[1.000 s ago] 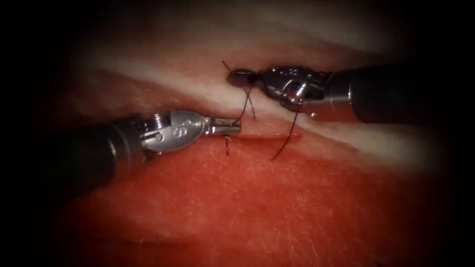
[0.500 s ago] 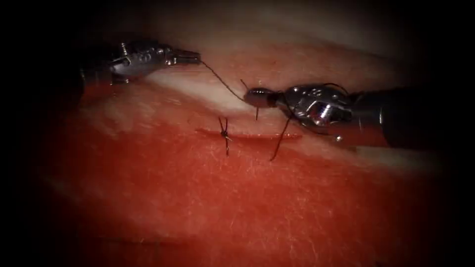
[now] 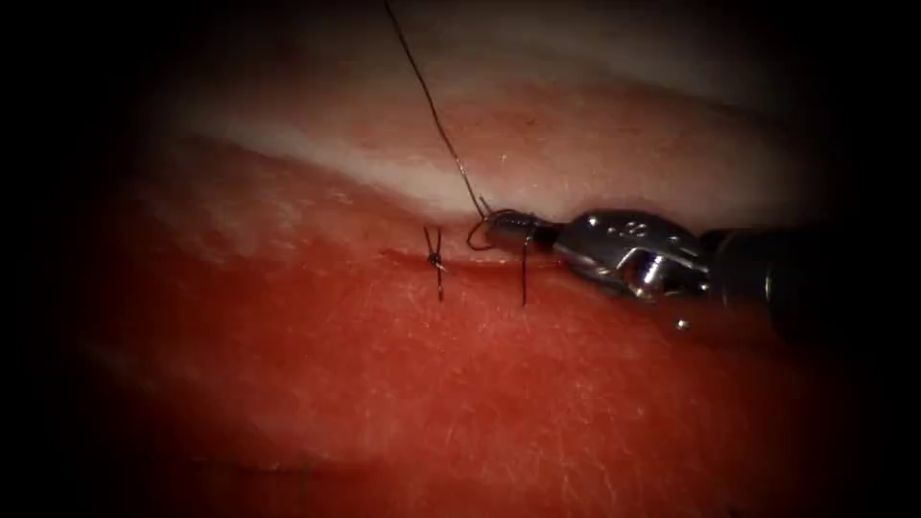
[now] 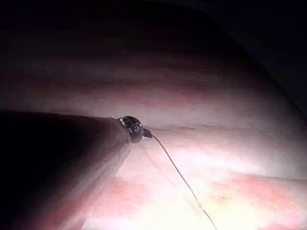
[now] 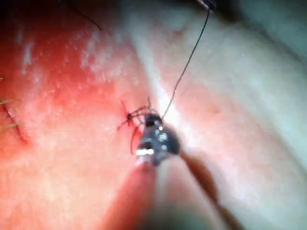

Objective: Wound Closure

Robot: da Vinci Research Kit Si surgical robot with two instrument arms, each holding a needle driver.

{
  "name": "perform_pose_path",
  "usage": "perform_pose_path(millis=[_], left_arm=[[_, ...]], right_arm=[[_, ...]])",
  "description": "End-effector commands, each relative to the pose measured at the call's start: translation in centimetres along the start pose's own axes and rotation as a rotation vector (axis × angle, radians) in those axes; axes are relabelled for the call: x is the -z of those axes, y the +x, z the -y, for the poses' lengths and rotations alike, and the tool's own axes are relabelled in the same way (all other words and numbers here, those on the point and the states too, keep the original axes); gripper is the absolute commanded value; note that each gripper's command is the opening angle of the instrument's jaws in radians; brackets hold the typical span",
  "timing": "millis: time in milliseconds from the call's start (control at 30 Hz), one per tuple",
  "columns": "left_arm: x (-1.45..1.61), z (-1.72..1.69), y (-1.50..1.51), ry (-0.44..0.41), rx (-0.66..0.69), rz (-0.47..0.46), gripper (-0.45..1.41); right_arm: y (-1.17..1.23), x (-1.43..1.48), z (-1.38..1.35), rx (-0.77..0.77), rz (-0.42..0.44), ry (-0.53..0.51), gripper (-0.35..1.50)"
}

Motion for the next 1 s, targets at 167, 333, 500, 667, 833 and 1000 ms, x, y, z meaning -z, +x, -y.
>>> perform_pose_path(millis=[167,333,500,667,833,1000], left_arm=[[-0.19,0.24,-0.12,0.007,-0.006,-0.001,-0.45],[-0.33,0.45,-0.24,0.067,0.019,-0.056,-0.45],[-0.42,0.67,-0.32,0.136,0.020,-0.111,-0.45],[-0.54,0.88,-0.42,0.264,-0.001,-0.199,-0.45],[-0.63,1.05,-0.51,0.314,0.009,-0.225,-0.45],[-0.77,1.15,-0.63,0.353,0.010,-0.246,-0.45]], right_arm=[[-0.14,-0.01,0.07,-0.009,-0.002,-0.001,-0.35],[-0.27,0.18,0.07,-0.005,-0.010,-0.001,-0.35],[-0.35,0.27,0.14,0.004,-0.013,0.021,-0.35],[-0.40,0.29,0.24,0.010,-0.021,0.043,-0.35],[-0.42,0.35,0.29,0.013,-0.021,0.045,-0.35],[-0.42,0.46,0.37,0.013,-0.035,0.055,-0.35]])
